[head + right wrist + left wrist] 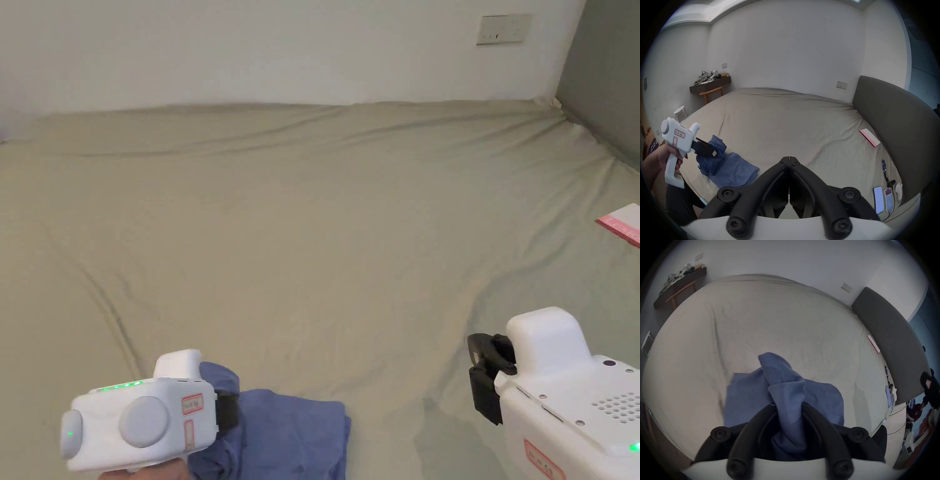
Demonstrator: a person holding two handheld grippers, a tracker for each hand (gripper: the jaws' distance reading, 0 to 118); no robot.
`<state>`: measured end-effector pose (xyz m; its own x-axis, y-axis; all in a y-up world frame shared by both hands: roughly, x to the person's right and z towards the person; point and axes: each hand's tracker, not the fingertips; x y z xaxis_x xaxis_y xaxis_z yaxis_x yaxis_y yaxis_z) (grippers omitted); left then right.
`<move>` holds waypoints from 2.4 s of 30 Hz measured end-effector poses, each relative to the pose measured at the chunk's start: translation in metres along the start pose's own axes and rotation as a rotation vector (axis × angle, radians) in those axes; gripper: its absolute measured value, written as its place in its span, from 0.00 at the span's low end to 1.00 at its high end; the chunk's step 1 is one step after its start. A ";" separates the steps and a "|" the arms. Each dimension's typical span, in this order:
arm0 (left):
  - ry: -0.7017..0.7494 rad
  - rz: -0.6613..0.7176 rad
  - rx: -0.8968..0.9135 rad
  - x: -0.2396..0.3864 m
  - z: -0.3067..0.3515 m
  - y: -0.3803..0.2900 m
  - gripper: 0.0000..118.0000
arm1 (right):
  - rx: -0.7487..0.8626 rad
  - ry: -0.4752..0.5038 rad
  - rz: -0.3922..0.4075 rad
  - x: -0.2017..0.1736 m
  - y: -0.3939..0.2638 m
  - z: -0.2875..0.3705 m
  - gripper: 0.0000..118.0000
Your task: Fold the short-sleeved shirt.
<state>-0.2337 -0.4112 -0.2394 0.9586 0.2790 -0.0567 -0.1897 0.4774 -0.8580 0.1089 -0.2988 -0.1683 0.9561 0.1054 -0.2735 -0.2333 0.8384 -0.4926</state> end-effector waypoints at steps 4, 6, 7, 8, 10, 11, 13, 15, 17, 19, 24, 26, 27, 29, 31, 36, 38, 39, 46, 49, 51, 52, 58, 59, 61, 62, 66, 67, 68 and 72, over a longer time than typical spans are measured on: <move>-0.053 -0.003 -0.080 0.034 -0.033 -0.018 0.12 | -0.026 -0.024 -0.007 0.009 -0.007 -0.004 0.01; -0.012 -0.048 -0.098 0.050 -0.045 -0.031 0.12 | -0.031 -0.025 -0.012 0.012 -0.008 -0.005 0.01; 0.017 -0.079 -0.095 0.056 -0.051 -0.036 0.12 | -0.033 -0.030 -0.012 0.013 -0.009 -0.006 0.01; 0.026 -0.100 -0.085 0.060 -0.053 -0.039 0.12 | -0.034 -0.035 -0.012 0.014 -0.010 -0.006 0.01; 0.035 -0.109 -0.073 0.070 -0.055 -0.047 0.12 | -0.037 -0.040 -0.019 0.016 -0.011 -0.007 0.01; 0.035 -0.117 -0.069 0.070 -0.054 -0.048 0.14 | -0.039 -0.039 -0.024 0.015 -0.010 -0.008 0.01; -0.129 -0.073 -0.078 0.064 -0.047 -0.043 0.44 | -0.042 -0.039 -0.025 0.015 -0.010 -0.008 0.01; -0.337 0.013 -0.108 0.052 -0.037 -0.038 0.80 | -0.044 -0.041 -0.019 0.016 -0.012 -0.010 0.01; -0.364 0.023 -0.051 0.049 -0.020 -0.031 0.91 | -0.047 -0.041 -0.015 0.017 -0.012 -0.011 0.01; -0.333 -0.017 0.042 0.041 -0.003 -0.025 0.91 | -0.048 -0.038 -0.016 0.013 -0.012 -0.010 0.01; -0.173 -0.057 0.213 0.017 0.018 -0.021 0.36 | -0.042 -0.034 -0.006 0.010 -0.011 -0.008 0.01; -0.044 -0.125 0.221 0.017 0.008 -0.026 0.00 | -0.039 -0.034 -0.004 0.010 -0.011 -0.006 0.01; 0.002 -0.163 0.228 0.017 0.001 -0.031 0.00 | -0.038 -0.033 -0.004 0.005 -0.009 -0.003 0.01; 0.013 -0.231 0.221 0.022 -0.017 -0.041 0.00 | -0.037 -0.035 -0.003 0.004 -0.008 -0.001 0.01; 0.028 -0.290 0.189 0.032 -0.036 -0.056 0.00 | -0.037 -0.039 -0.004 0.007 -0.011 0.000 0.01; 0.032 -0.383 0.137 0.070 -0.063 -0.099 0.00 | -0.040 -0.055 -0.015 0.013 -0.017 0.006 0.01; 0.083 -0.460 0.161 0.088 -0.065 -0.106 0.00 | -0.050 -0.062 -0.019 0.015 -0.020 0.005 0.01; 0.076 -0.489 0.157 0.095 -0.067 -0.107 0.00 | -0.056 -0.063 -0.022 0.016 -0.022 0.003 0.01; -0.003 -0.513 0.137 0.115 -0.068 -0.114 0.00 | -0.072 -0.056 -0.019 0.014 -0.025 -0.003 0.01; -0.193 -0.521 0.051 0.119 -0.062 -0.126 0.00 | -0.070 -0.040 -0.025 0.014 -0.023 -0.013 0.01; -0.324 -0.490 -0.015 0.115 -0.052 -0.132 0.00 | -0.065 -0.023 -0.029 0.010 -0.020 -0.021 0.01; -0.327 -0.487 0.004 0.110 -0.043 -0.134 0.00 | -0.060 -0.009 -0.031 0.007 -0.018 -0.025 0.01; -0.255 -0.278 0.210 0.020 0.020 -0.101 0.00 | -0.043 0.168 0.027 -0.041 -0.018 -0.061 0.01; -0.217 -0.255 0.235 0.004 0.026 -0.095 0.00 | -0.059 0.203 0.054 -0.055 -0.020 -0.067 0.01; -0.118 -0.226 0.266 -0.029 0.035 -0.081 0.00 | -0.125 0.289 0.111 -0.082 -0.031 -0.087 0.01; -0.083 -0.207 0.272 -0.044 0.036 -0.076 0.00 | -0.158 0.319 0.129 -0.094 -0.039 -0.097 0.01; -0.025 -0.094 0.236 -0.096 0.032 -0.062 0.00 | -0.378 0.342 0.184 -0.130 -0.076 -0.145 0.01; -0.039 -0.068 0.218 -0.106 0.030 -0.060 0.00 | -0.427 0.345 0.199 -0.131 -0.086 -0.155 0.01; -0.049 -0.048 0.197 -0.114 0.028 -0.058 0.00 | -0.471 0.354 0.201 -0.132 -0.096 -0.163 0.01; -0.139 0.068 0.118 -0.136 0.013 -0.050 0.12 | -0.475 0.384 0.154 -0.125 -0.105 -0.169 0.01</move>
<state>-0.3572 -0.4620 -0.1825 0.9059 0.4220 -0.0343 -0.2841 0.5458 -0.7883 -0.0161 -0.4908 -0.2218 0.7941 -0.0671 -0.6041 -0.5008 0.4909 -0.7129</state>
